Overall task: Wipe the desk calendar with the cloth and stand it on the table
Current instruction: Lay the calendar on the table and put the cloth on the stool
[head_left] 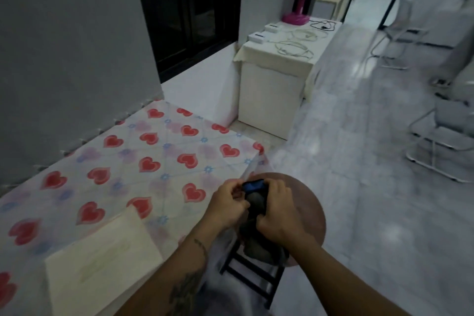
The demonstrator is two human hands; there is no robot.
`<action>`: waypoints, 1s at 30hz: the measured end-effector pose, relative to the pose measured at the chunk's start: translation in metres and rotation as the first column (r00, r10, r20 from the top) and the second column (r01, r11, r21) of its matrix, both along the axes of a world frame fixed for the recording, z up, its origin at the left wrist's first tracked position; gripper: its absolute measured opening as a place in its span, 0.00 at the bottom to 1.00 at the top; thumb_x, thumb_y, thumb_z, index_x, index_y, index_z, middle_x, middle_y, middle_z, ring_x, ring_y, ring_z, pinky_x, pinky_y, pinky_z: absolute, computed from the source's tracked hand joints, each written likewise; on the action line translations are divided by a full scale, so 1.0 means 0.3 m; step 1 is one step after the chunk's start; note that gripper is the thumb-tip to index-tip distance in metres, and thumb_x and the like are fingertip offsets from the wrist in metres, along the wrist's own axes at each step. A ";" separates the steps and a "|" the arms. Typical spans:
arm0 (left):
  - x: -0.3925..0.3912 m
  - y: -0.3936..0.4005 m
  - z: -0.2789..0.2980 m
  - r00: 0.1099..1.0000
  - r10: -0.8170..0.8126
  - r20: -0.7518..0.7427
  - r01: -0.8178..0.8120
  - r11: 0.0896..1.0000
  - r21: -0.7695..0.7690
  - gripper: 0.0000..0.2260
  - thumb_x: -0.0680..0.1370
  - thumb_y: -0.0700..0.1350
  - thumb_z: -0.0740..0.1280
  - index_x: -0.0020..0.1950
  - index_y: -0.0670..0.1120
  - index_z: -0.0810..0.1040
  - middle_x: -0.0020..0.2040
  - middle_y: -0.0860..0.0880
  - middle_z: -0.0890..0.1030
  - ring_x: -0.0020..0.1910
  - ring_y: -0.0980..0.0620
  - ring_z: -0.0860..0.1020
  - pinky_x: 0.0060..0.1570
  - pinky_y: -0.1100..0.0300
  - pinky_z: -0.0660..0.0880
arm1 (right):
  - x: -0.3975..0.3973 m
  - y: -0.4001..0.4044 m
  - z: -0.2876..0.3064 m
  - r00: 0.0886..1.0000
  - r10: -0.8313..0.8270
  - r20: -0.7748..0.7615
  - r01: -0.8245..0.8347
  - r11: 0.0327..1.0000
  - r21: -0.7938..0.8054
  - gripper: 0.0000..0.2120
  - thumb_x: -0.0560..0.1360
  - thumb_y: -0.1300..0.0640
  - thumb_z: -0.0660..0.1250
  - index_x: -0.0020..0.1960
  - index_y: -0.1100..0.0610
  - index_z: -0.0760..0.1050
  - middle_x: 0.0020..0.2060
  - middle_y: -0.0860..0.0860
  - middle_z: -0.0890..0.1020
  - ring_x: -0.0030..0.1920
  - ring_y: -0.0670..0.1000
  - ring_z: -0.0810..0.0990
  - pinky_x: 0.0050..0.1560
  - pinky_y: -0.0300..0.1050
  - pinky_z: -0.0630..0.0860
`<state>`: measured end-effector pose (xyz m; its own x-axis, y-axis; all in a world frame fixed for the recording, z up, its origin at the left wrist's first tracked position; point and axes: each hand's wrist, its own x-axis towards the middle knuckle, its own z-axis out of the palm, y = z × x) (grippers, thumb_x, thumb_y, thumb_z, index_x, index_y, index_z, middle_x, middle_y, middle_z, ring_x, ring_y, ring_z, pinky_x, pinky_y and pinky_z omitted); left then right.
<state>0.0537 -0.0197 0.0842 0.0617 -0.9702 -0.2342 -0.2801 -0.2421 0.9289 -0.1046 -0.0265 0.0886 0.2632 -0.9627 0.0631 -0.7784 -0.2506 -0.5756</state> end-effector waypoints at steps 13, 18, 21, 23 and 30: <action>-0.257 -0.134 -0.233 0.989 0.036 0.141 -0.082 0.938 0.338 0.28 0.78 0.36 0.63 0.78 0.46 0.65 0.76 0.43 0.69 0.74 0.42 0.68 0.70 0.53 0.66 | -0.385 -0.215 -0.282 0.997 -0.078 -0.006 0.069 0.831 0.553 0.45 0.65 0.52 0.72 0.77 0.55 0.54 0.72 0.56 0.65 0.71 0.58 0.65 0.69 0.52 0.67; -0.282 -0.160 -0.265 0.964 0.214 0.160 -0.258 0.900 0.351 0.21 0.78 0.40 0.64 0.72 0.46 0.73 0.67 0.42 0.77 0.64 0.41 0.76 0.66 0.44 0.73 | -0.446 -0.266 -0.355 0.997 -0.063 -0.041 0.075 0.778 0.623 0.27 0.68 0.65 0.65 0.67 0.59 0.69 0.57 0.57 0.76 0.60 0.58 0.75 0.54 0.46 0.74; -0.318 -0.162 -0.275 0.945 0.274 0.178 -0.324 0.853 0.408 0.13 0.77 0.45 0.67 0.60 0.46 0.76 0.56 0.43 0.81 0.53 0.42 0.79 0.58 0.43 0.78 | -0.424 -0.284 -0.367 0.999 -0.041 -0.028 0.050 0.827 0.560 0.21 0.72 0.60 0.65 0.65 0.58 0.72 0.57 0.57 0.79 0.58 0.56 0.76 0.52 0.43 0.69; -0.348 -0.161 -0.292 0.939 0.270 0.211 -0.335 0.856 0.394 0.14 0.76 0.47 0.68 0.61 0.47 0.76 0.54 0.47 0.80 0.52 0.46 0.78 0.57 0.50 0.77 | -0.400 -0.288 -0.371 0.999 -0.045 -0.003 0.040 0.845 0.534 0.22 0.74 0.56 0.65 0.68 0.55 0.70 0.59 0.55 0.78 0.56 0.52 0.74 0.53 0.42 0.65; -0.387 -0.183 -0.292 0.922 0.284 0.263 -0.339 0.921 0.193 0.24 0.72 0.39 0.67 0.67 0.52 0.73 0.58 0.54 0.75 0.56 0.55 0.71 0.56 0.62 0.66 | -0.297 -0.277 -0.383 0.977 -0.093 0.193 -0.035 0.820 0.572 0.25 0.71 0.59 0.67 0.65 0.52 0.63 0.58 0.54 0.78 0.54 0.53 0.79 0.56 0.53 0.78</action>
<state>-0.0624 -0.0745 -0.0034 0.4292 -0.8134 -0.3927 -0.3504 -0.5507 0.7576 -0.1938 -0.1095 -0.0261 0.2773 -0.8492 -0.4494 -0.6299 0.1926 -0.7524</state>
